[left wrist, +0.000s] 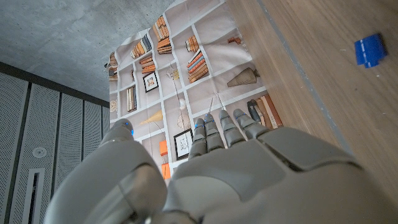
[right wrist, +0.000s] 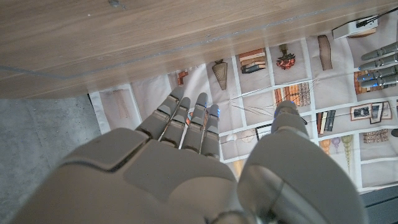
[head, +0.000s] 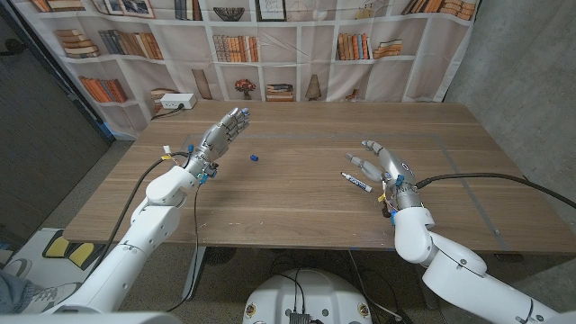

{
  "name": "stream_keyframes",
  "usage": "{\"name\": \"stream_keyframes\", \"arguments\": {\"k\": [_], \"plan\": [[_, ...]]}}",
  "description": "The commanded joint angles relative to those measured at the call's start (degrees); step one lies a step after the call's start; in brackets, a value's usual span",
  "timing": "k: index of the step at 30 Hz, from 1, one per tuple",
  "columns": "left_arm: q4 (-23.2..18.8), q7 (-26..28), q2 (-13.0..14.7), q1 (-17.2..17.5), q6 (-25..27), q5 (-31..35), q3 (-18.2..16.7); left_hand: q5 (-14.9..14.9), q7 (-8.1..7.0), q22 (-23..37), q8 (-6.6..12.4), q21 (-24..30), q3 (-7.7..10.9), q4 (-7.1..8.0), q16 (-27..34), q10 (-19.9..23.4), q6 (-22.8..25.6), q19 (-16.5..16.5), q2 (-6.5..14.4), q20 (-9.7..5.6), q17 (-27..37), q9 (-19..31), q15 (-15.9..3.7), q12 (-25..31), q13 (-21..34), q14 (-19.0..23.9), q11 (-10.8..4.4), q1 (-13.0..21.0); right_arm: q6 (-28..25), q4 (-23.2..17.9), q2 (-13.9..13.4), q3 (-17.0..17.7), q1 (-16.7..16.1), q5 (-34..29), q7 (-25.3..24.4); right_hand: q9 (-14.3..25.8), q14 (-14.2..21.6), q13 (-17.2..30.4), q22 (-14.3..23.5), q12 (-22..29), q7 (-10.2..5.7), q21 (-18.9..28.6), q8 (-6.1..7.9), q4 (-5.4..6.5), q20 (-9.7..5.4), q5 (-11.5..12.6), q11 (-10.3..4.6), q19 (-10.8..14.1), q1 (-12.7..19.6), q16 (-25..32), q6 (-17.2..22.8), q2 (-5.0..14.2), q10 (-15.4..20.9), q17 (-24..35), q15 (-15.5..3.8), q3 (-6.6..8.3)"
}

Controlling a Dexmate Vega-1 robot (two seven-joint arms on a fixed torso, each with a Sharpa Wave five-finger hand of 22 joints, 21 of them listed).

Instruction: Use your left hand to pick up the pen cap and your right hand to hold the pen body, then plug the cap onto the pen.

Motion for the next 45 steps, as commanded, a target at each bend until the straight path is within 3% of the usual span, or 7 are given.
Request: {"name": "stream_keyframes", "arguments": {"k": [1,20,45], "plan": [[0.55,-0.95,0.2,-0.53,-0.96,-0.4,-0.16,-0.11,-0.06,0.1,-0.2,-0.32,0.12,-0.1,-0.07,0.42,0.68,0.18,0.06,-0.5,0.07,0.32,0.23,-0.18,0.34,0.26,0.41,-0.11,-6.5,0.23,0.18,-4.27,3.3,-3.43,1.11,0.19,0.51,0.26,0.18,0.3,-0.03,-0.07,0.31,-0.16,-0.63,0.28,-0.04,0.28,1.15,0.09,0.85,-0.02,0.65,0.16,-0.78,0.53],[0.39,-1.11,0.61,-1.07,-0.8,-0.17,0.06,-0.45,-0.01,0.12,-0.37,-0.46,-0.03,-0.04,-0.15,0.52,0.88,0.2,0.28,-0.41,0.08,0.34,0.14,-0.32,0.36,0.15,0.09,0.02,-11.41,3.12,0.08,-7.46,8.38,-2.74,4.97,0.27,2.9,0.34,0.2,0.3,-1.14,-0.36,0.23,0.04,-0.81,0.96,-1.65,1.25,4.27,0.49,1.81,-0.72,1.52,0.29,-1.5,1.18],[0.77,-1.22,0.32,-1.71,0.2,-0.38,0.37,-0.84,-0.51,0.14,-0.33,-0.59,-0.12,0.07,-0.25,1.05,1.67,0.2,0.76,-0.24,0.1,0.36,-0.18,-0.31,0.38,-0.17,-0.56,0.19,-25.04,2.76,-1.19,-19.22,17.08,-10.36,11.74,0.29,4.28,0.35,0.2,0.86,-2.69,-1.29,0.69,-0.01,-0.63,1.76,-3.7,0.5,7.92,0.33,4.59,-2.22,4.07,0.3,-2.42,1.61]]}}
